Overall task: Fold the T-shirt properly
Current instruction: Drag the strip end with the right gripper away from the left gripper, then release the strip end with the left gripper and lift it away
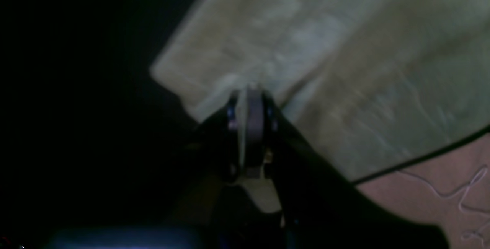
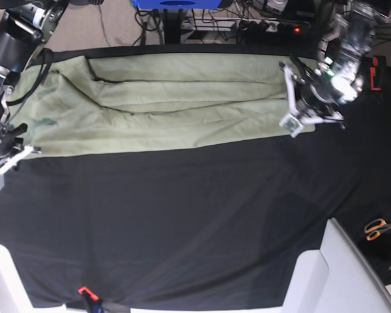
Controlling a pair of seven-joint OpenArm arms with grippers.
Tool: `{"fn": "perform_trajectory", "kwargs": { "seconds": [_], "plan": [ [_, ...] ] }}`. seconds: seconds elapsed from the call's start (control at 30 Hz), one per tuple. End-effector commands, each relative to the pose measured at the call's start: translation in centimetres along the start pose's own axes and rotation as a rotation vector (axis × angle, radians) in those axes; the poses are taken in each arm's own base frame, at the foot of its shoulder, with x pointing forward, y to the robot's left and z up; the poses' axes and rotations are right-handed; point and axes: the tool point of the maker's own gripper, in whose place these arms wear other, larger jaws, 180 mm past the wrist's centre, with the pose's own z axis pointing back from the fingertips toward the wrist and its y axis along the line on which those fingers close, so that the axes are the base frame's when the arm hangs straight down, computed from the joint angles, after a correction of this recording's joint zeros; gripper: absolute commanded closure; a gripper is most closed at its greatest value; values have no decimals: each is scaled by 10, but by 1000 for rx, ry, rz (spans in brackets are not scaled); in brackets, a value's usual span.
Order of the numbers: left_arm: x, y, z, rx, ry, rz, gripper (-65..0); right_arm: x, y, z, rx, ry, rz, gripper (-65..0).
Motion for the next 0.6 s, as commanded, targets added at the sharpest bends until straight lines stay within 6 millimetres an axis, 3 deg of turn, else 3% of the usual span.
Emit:
{"fn": "perform_trajectory", "kwargs": {
  "seconds": [0.0,0.17,0.33,0.57],
  "plan": [
    [13,17,4,46,-35,-12,0,17,-9,3,-17,-32,4,-15],
    [26,30,7,83,-61,-24,-5,21,-13,8,-31,-18,16,-15],
    [27,39,9,102,-62,-44,-188,24,-16,13,-44,-31,29,-15],
    [45,23,21,74,-115,-130,-372,21,-16,13,-47,7,30,-14]
  ]
}}
